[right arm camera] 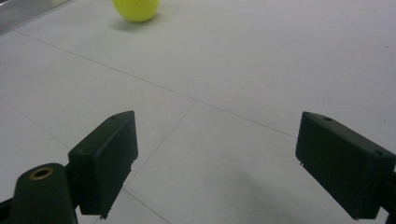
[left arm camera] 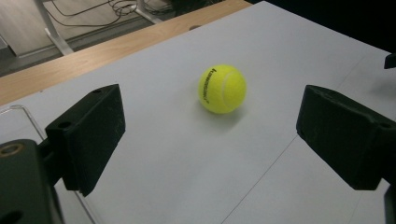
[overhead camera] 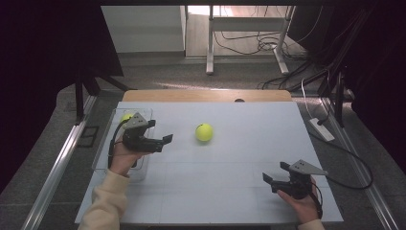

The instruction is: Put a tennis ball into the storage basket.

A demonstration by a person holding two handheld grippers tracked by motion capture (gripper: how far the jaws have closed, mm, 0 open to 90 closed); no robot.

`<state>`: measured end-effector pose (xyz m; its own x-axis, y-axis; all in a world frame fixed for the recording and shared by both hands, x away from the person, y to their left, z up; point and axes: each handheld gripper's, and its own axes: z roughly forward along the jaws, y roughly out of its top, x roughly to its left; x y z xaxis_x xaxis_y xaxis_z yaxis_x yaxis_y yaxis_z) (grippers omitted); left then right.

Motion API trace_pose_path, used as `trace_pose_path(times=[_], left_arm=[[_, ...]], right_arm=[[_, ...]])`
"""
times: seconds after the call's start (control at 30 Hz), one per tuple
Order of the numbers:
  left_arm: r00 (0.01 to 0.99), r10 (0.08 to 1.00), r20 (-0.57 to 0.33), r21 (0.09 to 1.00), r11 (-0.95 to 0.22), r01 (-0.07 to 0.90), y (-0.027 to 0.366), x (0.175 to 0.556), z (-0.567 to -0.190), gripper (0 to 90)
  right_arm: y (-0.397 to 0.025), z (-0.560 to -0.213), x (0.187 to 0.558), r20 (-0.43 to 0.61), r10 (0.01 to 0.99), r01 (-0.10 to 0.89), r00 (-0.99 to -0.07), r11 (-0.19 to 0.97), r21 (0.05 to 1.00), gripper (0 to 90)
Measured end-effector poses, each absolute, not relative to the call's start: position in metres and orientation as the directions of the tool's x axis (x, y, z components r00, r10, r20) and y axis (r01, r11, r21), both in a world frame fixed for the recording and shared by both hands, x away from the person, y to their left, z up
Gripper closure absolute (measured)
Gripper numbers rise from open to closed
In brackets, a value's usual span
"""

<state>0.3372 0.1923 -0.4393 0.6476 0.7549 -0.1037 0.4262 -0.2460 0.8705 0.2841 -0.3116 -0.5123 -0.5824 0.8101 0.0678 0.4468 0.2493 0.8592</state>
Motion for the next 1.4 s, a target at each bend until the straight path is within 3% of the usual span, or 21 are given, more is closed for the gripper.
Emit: trace_pose_path(times=[1.4], left_arm=[[0.664, 0.743, -0.085, 0.795, -0.351, 0.495, 0.129, 0.387, -0.444, 8.5]], right_arm=[[-0.316, -0.511, 0.285, 0.084, 0.800, 0.440, -0.594, 0.236, 0.867, 13.1]])
